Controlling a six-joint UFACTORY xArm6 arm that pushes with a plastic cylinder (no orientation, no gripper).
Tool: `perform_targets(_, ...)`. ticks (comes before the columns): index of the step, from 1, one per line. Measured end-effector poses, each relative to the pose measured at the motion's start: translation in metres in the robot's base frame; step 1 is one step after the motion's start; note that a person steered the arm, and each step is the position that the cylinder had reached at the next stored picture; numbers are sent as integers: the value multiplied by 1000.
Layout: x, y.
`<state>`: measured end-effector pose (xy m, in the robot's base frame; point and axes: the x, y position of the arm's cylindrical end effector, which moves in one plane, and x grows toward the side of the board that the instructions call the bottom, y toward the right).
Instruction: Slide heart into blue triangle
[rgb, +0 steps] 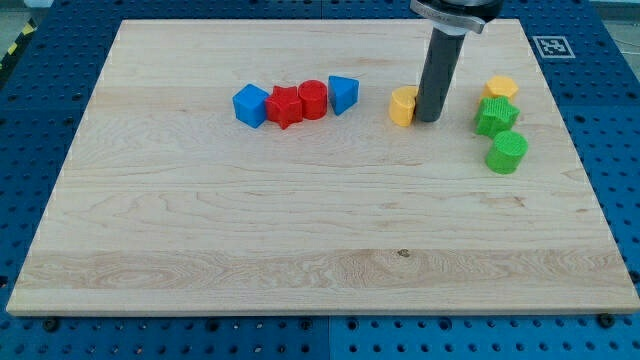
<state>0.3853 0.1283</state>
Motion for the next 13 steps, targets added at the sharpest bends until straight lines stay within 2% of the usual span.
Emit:
perform_targets(2,26,0)
perform_targets(5,41,0)
perform_targets(9,-6,-35)
perform_targets(11,-11,-41)
perform_targets(12,-11,10)
perform_targets(13,-26,14)
